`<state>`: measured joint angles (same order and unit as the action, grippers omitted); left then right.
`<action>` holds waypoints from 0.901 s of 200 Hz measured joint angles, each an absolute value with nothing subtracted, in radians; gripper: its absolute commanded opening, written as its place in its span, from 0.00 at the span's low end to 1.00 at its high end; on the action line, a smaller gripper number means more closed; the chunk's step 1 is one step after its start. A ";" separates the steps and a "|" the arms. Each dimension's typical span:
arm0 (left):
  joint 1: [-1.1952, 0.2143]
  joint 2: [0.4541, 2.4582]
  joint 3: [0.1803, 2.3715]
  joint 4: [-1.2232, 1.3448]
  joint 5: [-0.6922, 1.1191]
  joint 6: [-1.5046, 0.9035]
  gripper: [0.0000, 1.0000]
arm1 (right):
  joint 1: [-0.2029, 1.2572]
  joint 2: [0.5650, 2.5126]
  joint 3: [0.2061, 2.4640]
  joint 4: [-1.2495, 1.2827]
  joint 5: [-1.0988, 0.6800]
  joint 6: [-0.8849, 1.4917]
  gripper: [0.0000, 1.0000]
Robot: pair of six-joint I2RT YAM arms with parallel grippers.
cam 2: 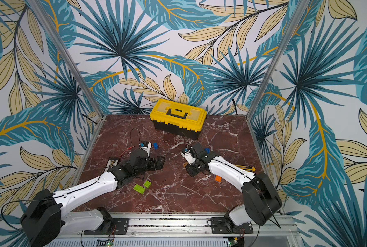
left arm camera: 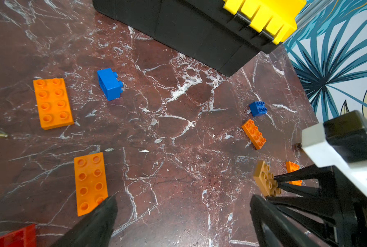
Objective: Assemble the number 5 with lego
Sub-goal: Place the lego brick at the center of the board.
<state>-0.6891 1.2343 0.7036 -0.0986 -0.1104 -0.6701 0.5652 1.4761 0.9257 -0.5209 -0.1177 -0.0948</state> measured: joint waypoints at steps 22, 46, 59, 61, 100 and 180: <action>-0.685 1.218 0.696 -0.104 -0.121 -0.686 1.00 | 0.596 1.509 0.928 -0.522 -0.121 -0.138 0.24; -0.680 1.199 0.691 -0.113 -0.136 -0.692 1.00 | 0.637 1.562 0.942 -0.527 -0.129 -0.181 0.24; -0.677 1.189 0.688 -0.117 -0.143 -0.696 1.00 | 0.662 1.594 0.955 -0.531 -0.136 -0.205 0.24; -0.677 1.188 0.688 -0.118 -0.143 -0.698 1.00 | 0.664 1.597 0.957 -0.531 -0.136 -0.207 0.24; -0.667 1.173 0.673 -0.131 -0.157 -0.707 1.00 | 0.723 1.683 1.009 -0.558 -0.147 -0.279 0.24; -0.664 1.162 0.666 -0.152 -0.160 -0.713 1.00 | 0.749 1.737 1.024 -0.604 -0.150 -0.390 0.25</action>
<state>-0.6640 1.1622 0.6659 -0.1516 -0.1600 -0.7132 0.7486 1.7374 1.0245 -0.6041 -0.1505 -0.3897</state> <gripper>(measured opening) 0.996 0.347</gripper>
